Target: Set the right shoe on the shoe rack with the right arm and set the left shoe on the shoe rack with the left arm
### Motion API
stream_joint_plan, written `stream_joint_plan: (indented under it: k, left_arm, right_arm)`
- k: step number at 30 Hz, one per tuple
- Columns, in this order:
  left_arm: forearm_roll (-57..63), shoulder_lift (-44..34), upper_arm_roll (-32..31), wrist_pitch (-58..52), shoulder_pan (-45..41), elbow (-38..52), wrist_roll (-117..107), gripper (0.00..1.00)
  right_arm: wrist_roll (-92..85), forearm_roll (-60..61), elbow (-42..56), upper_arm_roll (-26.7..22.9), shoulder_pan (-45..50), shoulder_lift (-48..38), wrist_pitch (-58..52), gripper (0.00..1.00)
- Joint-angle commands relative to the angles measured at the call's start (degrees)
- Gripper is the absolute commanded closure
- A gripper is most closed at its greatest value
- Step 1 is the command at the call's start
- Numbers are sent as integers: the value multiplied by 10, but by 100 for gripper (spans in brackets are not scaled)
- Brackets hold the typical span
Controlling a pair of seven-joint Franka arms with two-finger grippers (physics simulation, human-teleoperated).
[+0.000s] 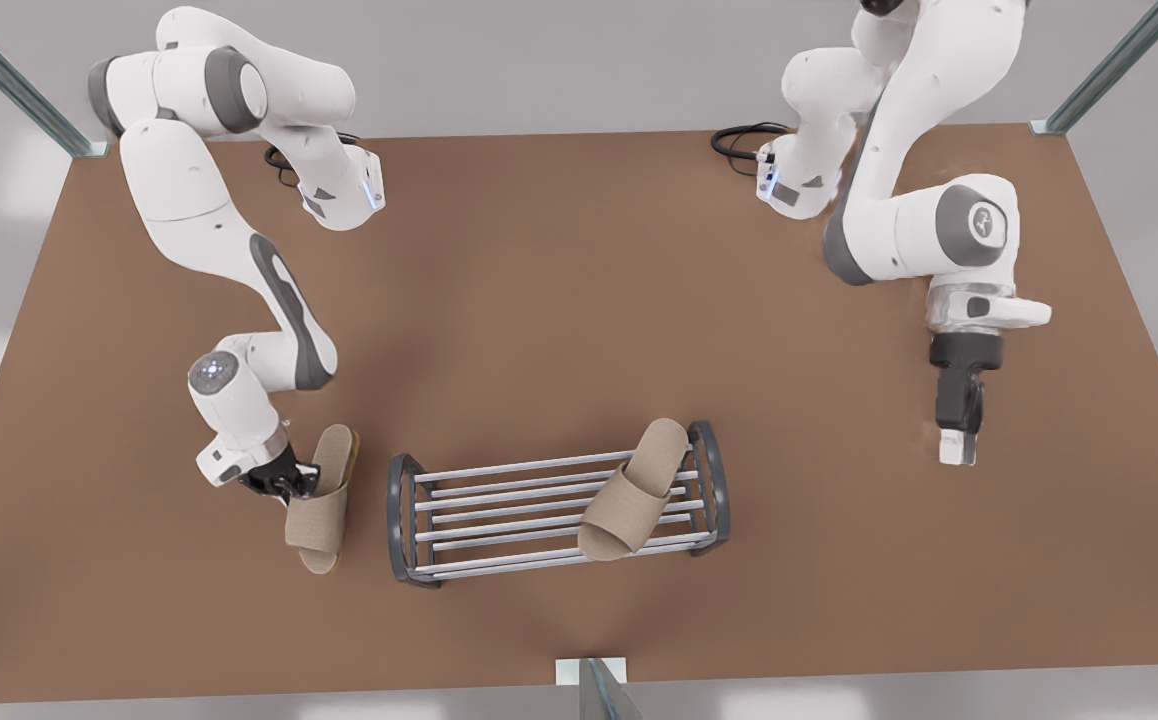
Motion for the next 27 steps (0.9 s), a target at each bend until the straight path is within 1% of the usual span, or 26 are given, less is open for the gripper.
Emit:
stream_joint_plan:
  k: [1,2,3,4,5,6,7,8,9,11,12,14,15,16,17,18,19,20,21,22,27]
  left_arm:
    - [651,-5,87,-526,50,-24,-104,0]
    - [922,-16,122,-615,20,-23,-283,0]
    - [930,-14,122,-644,19,-23,-306,0]
    - [930,-17,122,-655,12,-20,-396,0]
    - [935,-21,122,-694,-6,-3,-528,0]
    - [941,-21,119,-721,-29,3,-642,0]
    - [1012,-24,108,-723,-62,3,-708,0]
    - [1043,-29,97,-759,-69,2,-708,0]
    - [1044,-27,96,-774,-83,1,-712,0]
    - [1045,-21,98,-780,-83,-1,-713,0]
    - [1045,-14,100,-779,-83,-1,-713,0]
    - [1045,-14,110,-757,-85,-2,-715,0]
    - [1045,-4,111,-724,-92,-5,-807,0]
    - [1043,14,111,-717,-102,-4,-922,0]
    - [1043,18,111,-780,-118,0,-1005,0]
    - [1048,16,104,-932,-117,63,-937,0]
    - [1049,1,100,-964,-118,90,-768,0]
    - [1049,-4,95,-963,-118,91,-741,0]
    - [1046,9,87,-963,-118,119,-742,0]
    - [1047,14,90,-960,-114,126,-742,0]
    - [1033,13,90,-961,-104,132,-743,0]
  right_arm:
    - [-79,-29,32,4,2,-19,-72,79]
    - [-127,-29,44,5,5,-31,-75,79]
    - [-155,-29,44,5,9,-51,-79,79]
    - [-181,-29,45,5,18,-69,-80,79]
    - [-203,-29,48,5,22,-83,-80,79]
    - [-217,-29,50,5,37,-109,-107,79]
    - [-212,-26,68,5,58,-142,-182,79]
    - [-211,-21,82,5,66,-165,-241,79]
    - [-191,-21,109,5,82,-189,-319,79]
    - [-117,-21,207,5,122,-199,-486,79]
    - [-60,-26,247,4,152,-191,-541,79]
    - [71,-29,258,4,204,-190,-583,79]
    - [144,-43,266,5,241,-188,-592,79]
    - [178,-44,290,4,261,-175,-607,79]
    - [226,-48,341,3,292,-131,-630,79]
    - [247,-52,373,-1,312,-96,-636,79]
    - [266,-57,400,-2,327,-67,-636,79]
    - [273,-63,423,-3,333,-39,-634,79]
    - [273,-75,450,-4,333,-9,-626,79]
    - [272,-80,463,-9,333,13,-612,79]
    - [272,-94,479,-19,333,67,-544,79]
